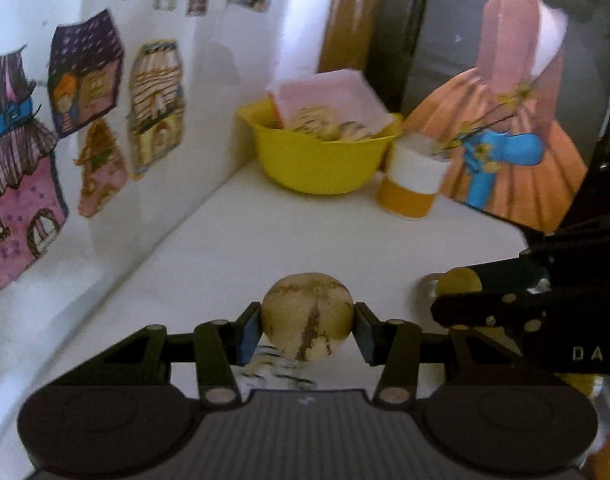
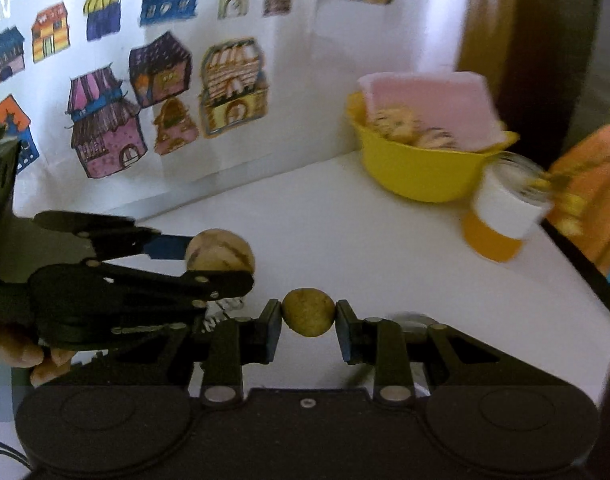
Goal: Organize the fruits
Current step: 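Carry both fruits over the tray and open both tools to release them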
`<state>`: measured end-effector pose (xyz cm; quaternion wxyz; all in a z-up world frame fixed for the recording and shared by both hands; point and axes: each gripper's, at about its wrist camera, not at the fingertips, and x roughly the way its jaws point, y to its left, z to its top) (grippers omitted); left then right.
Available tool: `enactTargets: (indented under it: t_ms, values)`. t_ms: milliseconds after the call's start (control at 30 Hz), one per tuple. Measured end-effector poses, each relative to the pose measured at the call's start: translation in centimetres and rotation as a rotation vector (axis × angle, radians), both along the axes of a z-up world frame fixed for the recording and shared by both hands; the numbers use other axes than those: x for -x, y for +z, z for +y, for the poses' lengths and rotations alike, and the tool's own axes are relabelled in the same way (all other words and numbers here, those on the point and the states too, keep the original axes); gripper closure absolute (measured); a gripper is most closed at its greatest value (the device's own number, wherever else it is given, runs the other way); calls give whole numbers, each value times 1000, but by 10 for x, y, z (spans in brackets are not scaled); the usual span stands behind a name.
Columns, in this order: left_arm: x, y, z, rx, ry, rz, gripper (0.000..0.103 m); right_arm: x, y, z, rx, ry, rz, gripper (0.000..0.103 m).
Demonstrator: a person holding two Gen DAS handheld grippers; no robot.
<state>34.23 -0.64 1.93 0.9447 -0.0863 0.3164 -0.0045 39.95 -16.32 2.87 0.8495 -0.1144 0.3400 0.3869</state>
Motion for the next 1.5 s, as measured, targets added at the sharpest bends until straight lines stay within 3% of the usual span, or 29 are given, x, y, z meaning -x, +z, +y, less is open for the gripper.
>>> enactTargets:
  t_ms: [367,700,867,1267,1500]
  values:
    - [15,22,-78,20,-121,-35,50,48,9,-108,4,-150,-21,72]
    - [-7,14,-139,6,-173,-15,50,58,-7,-167,-46,-249,-19,72]
    - [-17,6,-154,-30,-189,-16,50,45,-24,-178,-59,-282,-61,72]
    - [-46,-4,-163,-75,-183,18,50,9,-64,-170,-98,-276,-37,72]
    - [-61,-8,-162,-57,-174,95,50,-6,-73,-167,-117,-278,-19,72]
